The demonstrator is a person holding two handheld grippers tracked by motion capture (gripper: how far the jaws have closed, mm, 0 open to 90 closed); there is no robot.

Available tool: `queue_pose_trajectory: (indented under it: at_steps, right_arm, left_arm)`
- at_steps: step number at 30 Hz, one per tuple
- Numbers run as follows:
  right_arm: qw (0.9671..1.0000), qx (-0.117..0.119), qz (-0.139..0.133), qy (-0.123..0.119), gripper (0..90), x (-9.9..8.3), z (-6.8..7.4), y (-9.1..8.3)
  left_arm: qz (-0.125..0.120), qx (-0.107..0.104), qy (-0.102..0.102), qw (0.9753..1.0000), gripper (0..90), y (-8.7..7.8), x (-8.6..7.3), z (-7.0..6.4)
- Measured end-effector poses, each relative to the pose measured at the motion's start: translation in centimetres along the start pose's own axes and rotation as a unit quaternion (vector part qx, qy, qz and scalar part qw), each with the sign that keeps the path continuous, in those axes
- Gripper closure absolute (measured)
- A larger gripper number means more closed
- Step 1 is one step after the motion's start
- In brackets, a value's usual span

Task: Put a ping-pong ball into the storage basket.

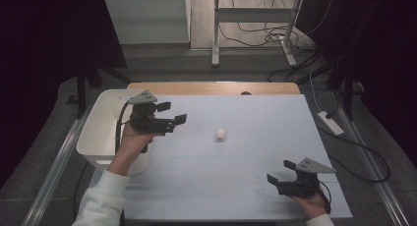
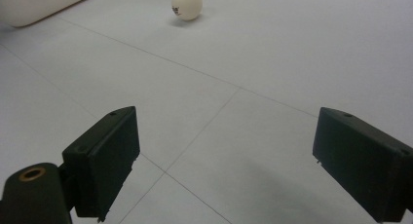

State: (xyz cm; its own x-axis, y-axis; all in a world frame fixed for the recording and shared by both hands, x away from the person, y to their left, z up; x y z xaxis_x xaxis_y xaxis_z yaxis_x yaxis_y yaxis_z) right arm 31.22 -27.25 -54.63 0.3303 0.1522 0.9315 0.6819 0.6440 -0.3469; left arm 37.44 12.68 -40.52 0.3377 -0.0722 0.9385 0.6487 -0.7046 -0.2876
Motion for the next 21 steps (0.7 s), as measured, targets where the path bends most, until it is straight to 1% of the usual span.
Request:
queue_pose_trajectory:
  at_steps: [6,13,14,17,21]
  right_arm:
    - [1.0000,0.004,0.000,0.001,9.9,0.0,0.0,0.2]
    - [0.9999,0.011,-0.002,-0.004,9.9,0.1,0.1,0.4]
    - [0.9999,0.014,-0.001,-0.004,9.9,0.1,0.1,0.4]
    - [0.9999,0.016,-0.001,-0.004,9.9,0.1,0.2,0.4]
    - [0.9998,0.020,-0.001,-0.002,9.9,0.2,0.2,0.5]
  left_arm:
    - [0.010,-0.001,-0.001,0.9999,19.0,1.0,-0.4,-0.1]
    - [0.023,0.003,0.007,0.9997,19.1,1.8,-0.5,-0.5]
    - [0.027,0.006,0.008,0.9996,19.1,2.2,-0.6,-0.6]
    - [0.031,0.005,0.008,0.9995,19.1,2.5,-0.8,-0.7]
    - [0.044,0.005,0.008,0.9990,19.0,3.4,-1.1,-0.9]
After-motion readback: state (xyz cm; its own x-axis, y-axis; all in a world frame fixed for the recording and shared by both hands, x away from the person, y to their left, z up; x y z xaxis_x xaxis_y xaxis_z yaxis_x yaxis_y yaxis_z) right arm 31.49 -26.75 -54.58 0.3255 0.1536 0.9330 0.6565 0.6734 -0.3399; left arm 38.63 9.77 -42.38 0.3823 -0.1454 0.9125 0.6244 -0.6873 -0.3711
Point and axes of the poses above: each handheld gripper's, and its own axes: y roughly forward along the jaws, x roughly out of its top, z roughly to its left, the point moved 6 cm from there along y, roughly forward along the jaws, and after that the axes turned 10 degrees about -z, right-handed, at the moved point
